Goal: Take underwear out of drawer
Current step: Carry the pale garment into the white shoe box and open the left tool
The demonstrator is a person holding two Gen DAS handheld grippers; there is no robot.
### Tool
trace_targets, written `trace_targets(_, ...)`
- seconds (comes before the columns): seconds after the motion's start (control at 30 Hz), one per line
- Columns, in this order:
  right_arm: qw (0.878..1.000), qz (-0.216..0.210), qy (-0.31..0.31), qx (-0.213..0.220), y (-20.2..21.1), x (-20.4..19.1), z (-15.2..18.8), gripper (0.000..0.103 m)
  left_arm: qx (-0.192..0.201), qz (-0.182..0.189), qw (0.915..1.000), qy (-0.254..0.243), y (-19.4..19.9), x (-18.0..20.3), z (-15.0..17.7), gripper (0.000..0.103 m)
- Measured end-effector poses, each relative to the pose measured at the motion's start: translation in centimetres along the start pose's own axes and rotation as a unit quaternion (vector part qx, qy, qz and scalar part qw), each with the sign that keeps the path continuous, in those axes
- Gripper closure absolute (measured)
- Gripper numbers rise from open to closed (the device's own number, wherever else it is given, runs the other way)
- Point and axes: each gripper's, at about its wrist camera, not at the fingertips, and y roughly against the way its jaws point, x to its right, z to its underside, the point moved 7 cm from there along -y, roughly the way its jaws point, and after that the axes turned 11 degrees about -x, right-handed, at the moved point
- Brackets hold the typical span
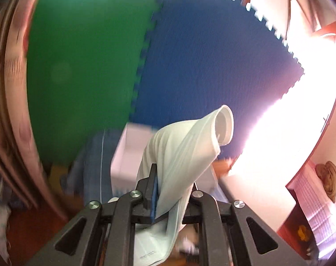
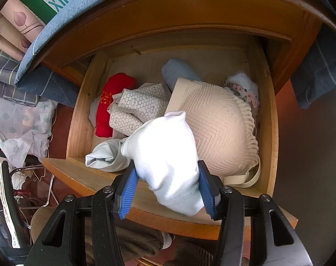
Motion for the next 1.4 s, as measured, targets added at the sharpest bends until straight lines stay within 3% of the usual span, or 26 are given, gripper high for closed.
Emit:
trace_targets(0.17, 1.0, -0.003, -0.001, 0.001, 0.1, -0.1, 0.2, 0.054, 0.036, -0.012, 0.9992, -0.016, -1.4, 0.7, -5.7, 0.09)
trace_targets(0.33, 1.0, -0.008, -0.004, 0.002, 0.2, -0.1, 0.2, 0.054, 0.003, -0.013, 0.9998, 0.014, -9.0, -1.3, -7.7, 0.09)
trace_targets(0.47, 1.0, -0.014, -0.005, 0.003, 0.2, -0.1, 0.3, 0.054, -0.026, -0.016, 0.9989, 0.037, -15.0, -2.9, -7.2, 0.09)
trace_targets(0.77, 1.0, -0.024, -0.008, 0.003, 0.2, -0.2, 0.3, 0.054, -0.085, -0.079, 0.9922, 0.046, -23.7, -6.4, -3.0, 0.09)
trace_targets(1.0, 1.0, -0.024, -0.005, 0.005, 0.2, -0.4, 0.2, 0.054, -0.113, -0.1, 0.9861, 0.07, -25.2, -9.0, 0.1, 0.09)
trace_targets(1.4, 1.0, -0.022, -0.005, 0.007, 0.1, -0.5, 0.3, 0.054, -0.133, -0.115, 0.9754, 0.134, -23.8, -8.5, 2.7, 0.09)
